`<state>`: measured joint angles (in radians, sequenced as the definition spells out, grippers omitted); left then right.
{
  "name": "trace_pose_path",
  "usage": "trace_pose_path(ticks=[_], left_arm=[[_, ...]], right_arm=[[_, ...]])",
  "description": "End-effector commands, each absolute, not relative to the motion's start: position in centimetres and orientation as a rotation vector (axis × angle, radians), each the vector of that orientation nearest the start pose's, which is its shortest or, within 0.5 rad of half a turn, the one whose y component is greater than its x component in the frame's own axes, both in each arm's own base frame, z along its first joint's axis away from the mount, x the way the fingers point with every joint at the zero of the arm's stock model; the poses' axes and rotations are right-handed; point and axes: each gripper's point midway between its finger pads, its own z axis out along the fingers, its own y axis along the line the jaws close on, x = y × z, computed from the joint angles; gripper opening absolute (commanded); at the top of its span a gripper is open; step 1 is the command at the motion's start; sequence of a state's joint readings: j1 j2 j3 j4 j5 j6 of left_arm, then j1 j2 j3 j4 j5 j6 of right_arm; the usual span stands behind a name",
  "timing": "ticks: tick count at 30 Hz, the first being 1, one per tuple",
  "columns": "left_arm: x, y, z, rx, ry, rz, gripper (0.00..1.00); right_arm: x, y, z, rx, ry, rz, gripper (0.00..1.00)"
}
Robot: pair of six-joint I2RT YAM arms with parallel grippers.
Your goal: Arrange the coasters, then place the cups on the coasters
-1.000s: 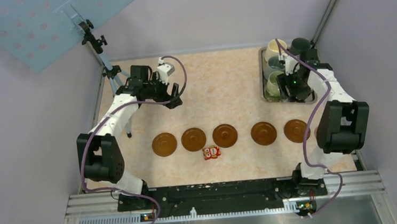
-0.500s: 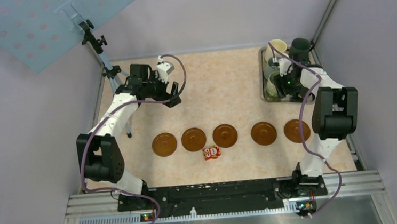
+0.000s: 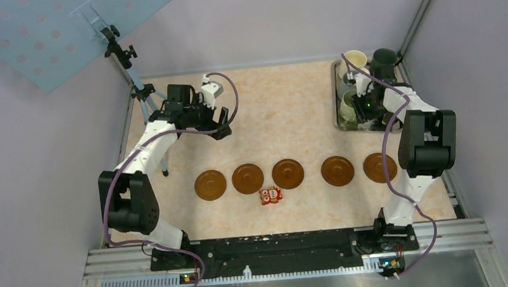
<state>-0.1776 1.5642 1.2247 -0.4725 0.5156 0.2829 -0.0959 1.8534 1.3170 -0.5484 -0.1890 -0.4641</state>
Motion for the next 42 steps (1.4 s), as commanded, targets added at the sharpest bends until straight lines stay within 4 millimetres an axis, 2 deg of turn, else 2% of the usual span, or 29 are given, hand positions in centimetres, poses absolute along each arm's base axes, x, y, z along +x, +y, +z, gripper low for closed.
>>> trace_pose_path(ticks=[1, 9, 14, 15, 24, 31, 37, 42], left_arm=[[39.7, -14.4, 18.4, 0.791, 2.098, -0.494, 0.99], [39.5, -14.1, 18.3, 0.793, 2.105, -0.476, 0.99], [39.4, -14.2, 18.0, 0.787, 2.112, -0.488, 0.99], [39.4, -14.2, 18.0, 0.788, 2.111, -0.492, 0.99], [39.7, -14.8, 17.9, 0.796, 2.104, -0.528, 0.99], [40.0, -15.2, 17.9, 0.798, 2.102, -0.561, 0.99], [40.3, -15.6, 17.7, 0.798, 2.103, -0.583, 0.99], [40.5, -15.8, 18.0, 0.801, 2.094, -0.599, 0.99]], right_arm=[[44.7, -1.8, 6.0, -0.559, 2.464, 0.062, 0.37], [45.0, -1.8, 5.8, -0.571, 2.467, 0.061, 0.22], [44.8, -1.5, 7.2, -0.576, 2.447, 0.080, 0.08], [44.7, -1.3, 7.6, -0.578, 2.437, 0.085, 0.01], [43.9, -0.1, 12.4, -0.577, 2.316, 0.128, 0.00], [41.8, 0.2, 15.6, -0.596, 2.254, 0.157, 0.00], [40.0, -1.0, 16.2, -0.574, 2.217, 0.164, 0.00], [37.6, -3.2, 17.8, -0.521, 2.181, 0.189, 0.00]])
